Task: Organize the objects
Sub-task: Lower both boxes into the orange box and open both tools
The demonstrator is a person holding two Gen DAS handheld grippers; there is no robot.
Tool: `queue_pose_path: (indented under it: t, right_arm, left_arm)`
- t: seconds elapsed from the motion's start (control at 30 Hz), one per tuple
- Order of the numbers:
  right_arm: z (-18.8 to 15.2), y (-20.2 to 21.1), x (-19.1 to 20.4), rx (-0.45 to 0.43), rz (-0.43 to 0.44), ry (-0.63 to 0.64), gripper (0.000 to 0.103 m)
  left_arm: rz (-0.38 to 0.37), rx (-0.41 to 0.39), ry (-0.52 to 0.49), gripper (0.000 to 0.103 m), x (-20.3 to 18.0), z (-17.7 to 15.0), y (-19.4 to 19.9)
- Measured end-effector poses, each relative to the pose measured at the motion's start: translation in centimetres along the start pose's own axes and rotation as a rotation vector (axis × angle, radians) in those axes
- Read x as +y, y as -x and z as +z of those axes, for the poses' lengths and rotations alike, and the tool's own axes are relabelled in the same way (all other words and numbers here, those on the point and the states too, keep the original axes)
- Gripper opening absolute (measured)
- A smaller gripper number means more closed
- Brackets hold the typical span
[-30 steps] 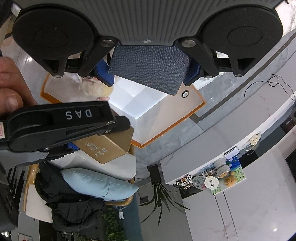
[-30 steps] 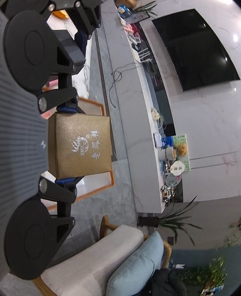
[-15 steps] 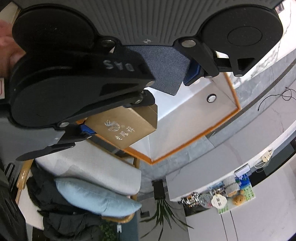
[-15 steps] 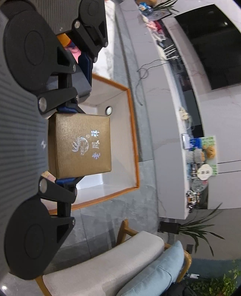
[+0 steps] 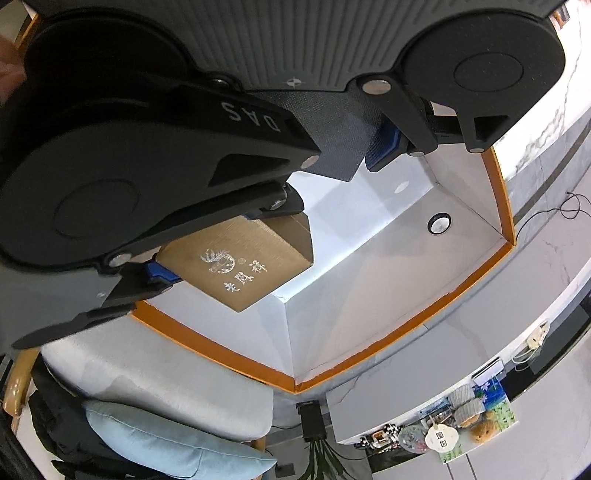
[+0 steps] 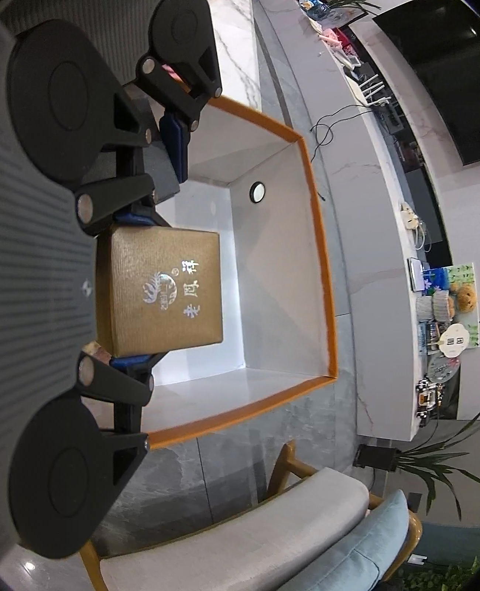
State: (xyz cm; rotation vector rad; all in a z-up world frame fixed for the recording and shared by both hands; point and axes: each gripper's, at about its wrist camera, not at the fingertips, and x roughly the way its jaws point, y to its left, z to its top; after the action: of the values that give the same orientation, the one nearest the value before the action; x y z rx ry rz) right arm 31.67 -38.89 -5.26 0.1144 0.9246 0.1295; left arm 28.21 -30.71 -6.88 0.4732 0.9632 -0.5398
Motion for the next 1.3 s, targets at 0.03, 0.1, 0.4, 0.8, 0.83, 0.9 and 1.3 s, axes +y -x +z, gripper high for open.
queue_pose_path:
  t: [0.03,0.1,0.4,0.8,0.83,0.9,1.3]
  right_arm:
    - [0.0,-0.1,0.0,0.001,0.000,-0.001,0.061]
    - [0.1,-0.3,0.1,0.002,-0.003,0.001,0.061]
    - [0.3,1.1,0.2,-0.045,0.006,0.001,0.067]
    - [1.2,5.7,0.0,-0.183,0.074,-0.027,0.078]
    - [1.2,5.9,0.0,-0.187,0.077,-0.027,0.078]
    - [1.2,6.1,0.2,-0.194,0.077,-0.025,0.078]
    - [1.2,8.5,2.8,-0.274,0.125,0.008,0.078]
  left_arm:
    - [0.000,0.000,0.000,0.096,0.0,0.0,0.0]
    - [-0.001,0.001,0.002,0.096,0.0,-0.1,0.0]
    - [-0.025,-0.013,0.038,0.097,0.3,0.1,0.7]
    - [-0.012,-0.113,0.054,0.101,0.7,1.0,4.6]
    - [-0.009,-0.118,0.052,0.101,0.7,1.0,4.8]
    - [-0.003,-0.126,0.050,0.101,0.8,1.0,5.4]
    - [0.033,-0.189,0.100,0.101,4.1,-0.4,9.2]
